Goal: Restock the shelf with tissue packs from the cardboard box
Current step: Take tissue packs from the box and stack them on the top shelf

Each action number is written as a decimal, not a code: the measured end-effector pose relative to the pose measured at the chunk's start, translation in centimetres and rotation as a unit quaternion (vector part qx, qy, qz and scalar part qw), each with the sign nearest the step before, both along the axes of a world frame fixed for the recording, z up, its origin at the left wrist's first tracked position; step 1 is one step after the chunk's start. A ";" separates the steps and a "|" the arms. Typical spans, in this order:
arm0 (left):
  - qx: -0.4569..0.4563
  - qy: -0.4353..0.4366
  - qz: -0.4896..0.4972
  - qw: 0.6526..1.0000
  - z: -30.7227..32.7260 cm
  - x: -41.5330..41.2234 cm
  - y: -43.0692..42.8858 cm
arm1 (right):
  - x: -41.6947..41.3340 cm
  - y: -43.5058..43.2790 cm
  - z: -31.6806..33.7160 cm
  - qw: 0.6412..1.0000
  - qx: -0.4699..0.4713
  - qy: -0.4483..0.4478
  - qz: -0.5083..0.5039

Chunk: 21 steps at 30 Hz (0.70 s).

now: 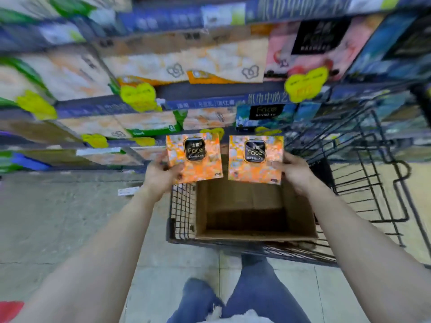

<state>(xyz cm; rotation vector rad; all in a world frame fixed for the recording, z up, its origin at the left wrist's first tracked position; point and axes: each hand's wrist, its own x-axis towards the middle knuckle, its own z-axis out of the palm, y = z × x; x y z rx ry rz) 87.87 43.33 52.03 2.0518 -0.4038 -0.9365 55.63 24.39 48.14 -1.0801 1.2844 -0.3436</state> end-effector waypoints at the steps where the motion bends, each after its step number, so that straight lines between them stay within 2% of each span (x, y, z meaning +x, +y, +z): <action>1: -0.013 -0.002 0.000 1.000 1.0 1.2 1.0 | 1.1 0.5 1.0 1.000 -0.012 -0.009 0.004; 6: -0.102 -0.012 0.002 0.995 6.9 7.4 7.8 | 6.8 3.7 3.8 0.993 -0.092 -0.069 0.021; 9: -0.164 -0.026 0.005 0.986 10.3 11.3 13.0 | 11.6 10.1 10.8 0.986 -0.135 -0.098 0.007; 13: -0.228 -0.030 0.006 0.973 15.7 15.5 19.4 | 16.7 15.5 16.8 0.973 -0.196 -0.123 0.020; 21: -0.302 -0.074 0.014 0.950 26.2 22.9 25.9 | 26.7 20.0 28.2 0.942 -0.276 -0.184 0.054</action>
